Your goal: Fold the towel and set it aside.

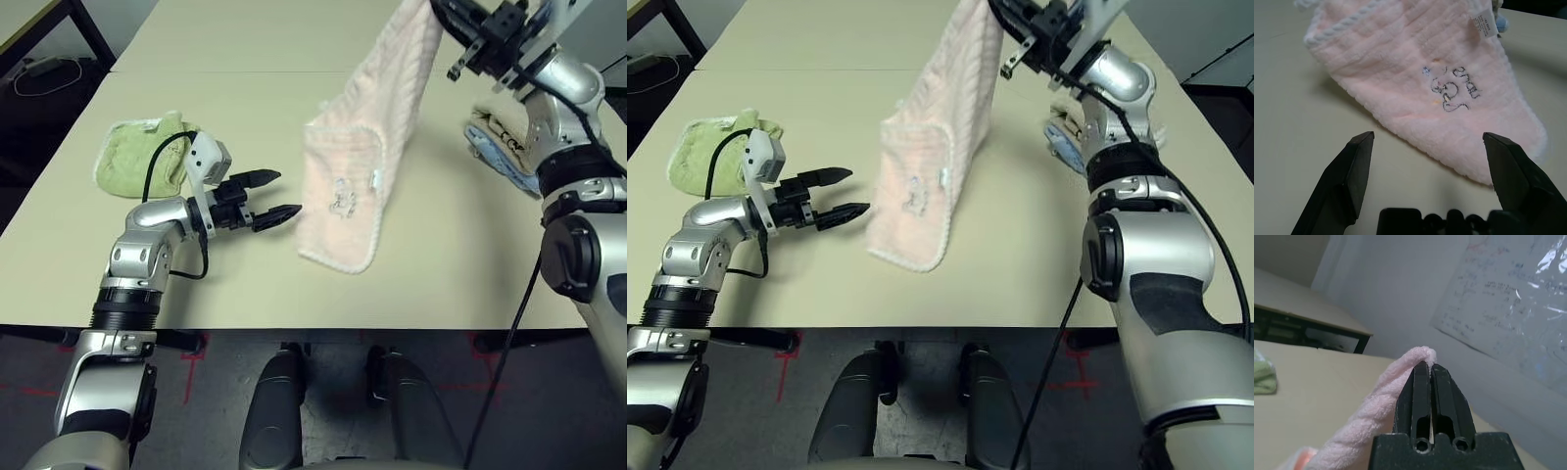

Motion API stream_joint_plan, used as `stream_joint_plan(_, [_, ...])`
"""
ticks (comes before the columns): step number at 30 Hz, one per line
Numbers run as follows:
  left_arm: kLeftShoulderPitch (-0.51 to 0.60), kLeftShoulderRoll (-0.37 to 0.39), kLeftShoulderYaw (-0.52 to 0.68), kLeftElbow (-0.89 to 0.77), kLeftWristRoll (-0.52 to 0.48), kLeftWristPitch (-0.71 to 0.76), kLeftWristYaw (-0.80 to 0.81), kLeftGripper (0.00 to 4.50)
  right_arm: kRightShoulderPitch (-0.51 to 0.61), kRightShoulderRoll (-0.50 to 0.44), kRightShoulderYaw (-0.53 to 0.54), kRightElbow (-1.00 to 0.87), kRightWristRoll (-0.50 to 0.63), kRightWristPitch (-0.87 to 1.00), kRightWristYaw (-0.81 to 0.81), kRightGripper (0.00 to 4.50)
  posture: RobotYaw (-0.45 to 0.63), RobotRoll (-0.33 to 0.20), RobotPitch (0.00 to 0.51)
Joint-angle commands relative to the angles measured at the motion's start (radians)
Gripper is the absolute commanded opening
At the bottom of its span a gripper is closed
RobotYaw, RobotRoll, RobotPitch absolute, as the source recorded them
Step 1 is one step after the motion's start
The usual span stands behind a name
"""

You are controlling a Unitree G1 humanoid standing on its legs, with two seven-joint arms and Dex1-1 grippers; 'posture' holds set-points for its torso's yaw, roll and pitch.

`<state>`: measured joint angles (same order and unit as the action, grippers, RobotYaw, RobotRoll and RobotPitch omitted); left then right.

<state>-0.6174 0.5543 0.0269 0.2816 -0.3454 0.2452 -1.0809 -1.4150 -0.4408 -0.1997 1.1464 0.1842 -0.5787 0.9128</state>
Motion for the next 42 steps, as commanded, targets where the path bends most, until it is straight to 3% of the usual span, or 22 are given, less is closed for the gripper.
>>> stream_joint_plan(1, [0.003,-0.005,-0.012,0.015,0.012,-0.008,-0.002,4.5,-0.068,-0.006,-0.047,-0.006,0.053,-0.025,0.016,0.04,0.04,0.0,0.195])
stream_joint_plan(10, [0.005,-0.004,-0.014,0.02,0.011,-0.009,-0.003,4.5,-0.186,-0.016,-0.114,-0.017,0.137,-0.023,0.065,0.04,0.04,0.0,0.194])
stream_joint_plan(20, [-0.014,-0.023,-0.01,0.061,0.009,-0.007,0.014,4.5,-0.214,-0.049,-0.126,-0.038,0.168,-0.011,0.136,0.04,0.03,0.0,0.186])
stream_joint_plan(26, [-0.07,-0.059,0.006,0.176,0.03,-0.063,0.067,4.5,-0.18,-0.054,-0.112,-0.08,0.199,0.089,0.275,0.04,0.02,0.0,0.185])
stream_joint_plan(42, [-0.305,-0.21,-0.008,0.53,0.134,-0.286,0.169,4.5,-0.018,-0.034,-0.078,-0.188,0.228,0.257,0.444,0.04,0.02,0.0,0.194])
